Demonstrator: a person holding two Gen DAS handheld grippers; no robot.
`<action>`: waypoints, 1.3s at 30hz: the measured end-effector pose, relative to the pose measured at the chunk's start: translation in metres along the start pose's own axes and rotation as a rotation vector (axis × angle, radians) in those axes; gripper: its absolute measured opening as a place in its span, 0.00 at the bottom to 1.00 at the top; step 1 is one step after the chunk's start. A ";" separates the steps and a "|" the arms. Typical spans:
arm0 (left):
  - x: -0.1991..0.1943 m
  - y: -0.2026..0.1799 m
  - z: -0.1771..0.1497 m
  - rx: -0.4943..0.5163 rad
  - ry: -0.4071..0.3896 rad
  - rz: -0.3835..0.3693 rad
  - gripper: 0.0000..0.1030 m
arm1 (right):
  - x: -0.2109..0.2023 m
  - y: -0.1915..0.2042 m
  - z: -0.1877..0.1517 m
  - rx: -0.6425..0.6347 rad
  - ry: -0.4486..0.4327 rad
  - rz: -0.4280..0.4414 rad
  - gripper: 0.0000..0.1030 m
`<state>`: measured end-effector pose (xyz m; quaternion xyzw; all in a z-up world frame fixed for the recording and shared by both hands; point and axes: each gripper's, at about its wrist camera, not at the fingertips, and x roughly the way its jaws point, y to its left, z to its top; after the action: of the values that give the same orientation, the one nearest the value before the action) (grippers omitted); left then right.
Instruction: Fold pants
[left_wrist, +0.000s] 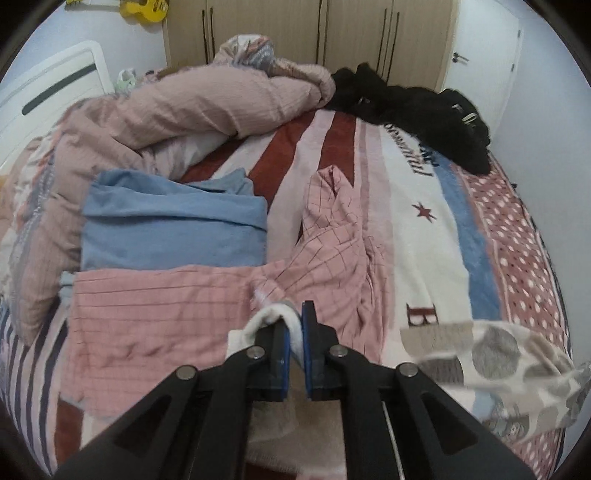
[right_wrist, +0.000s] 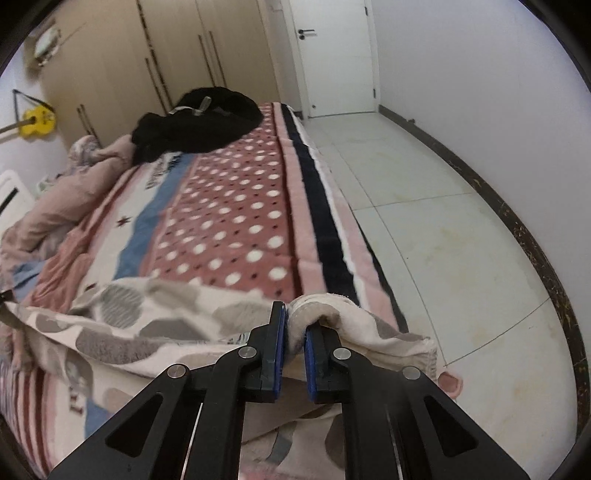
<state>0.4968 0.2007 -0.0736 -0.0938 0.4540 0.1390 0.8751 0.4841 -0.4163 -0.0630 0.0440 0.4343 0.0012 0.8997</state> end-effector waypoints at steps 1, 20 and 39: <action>0.011 -0.003 0.003 0.005 0.018 0.015 0.07 | 0.010 -0.001 0.004 0.012 0.006 -0.003 0.04; -0.103 0.026 -0.024 0.002 -0.111 -0.158 0.99 | 0.011 -0.016 0.013 0.106 -0.009 0.014 0.86; 0.019 -0.033 -0.206 -0.334 0.162 -0.746 0.98 | 0.011 0.040 -0.162 0.272 0.123 0.512 0.87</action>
<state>0.3599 0.1127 -0.2054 -0.4030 0.4274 -0.1238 0.7997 0.3653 -0.3636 -0.1689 0.2721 0.4591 0.1727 0.8279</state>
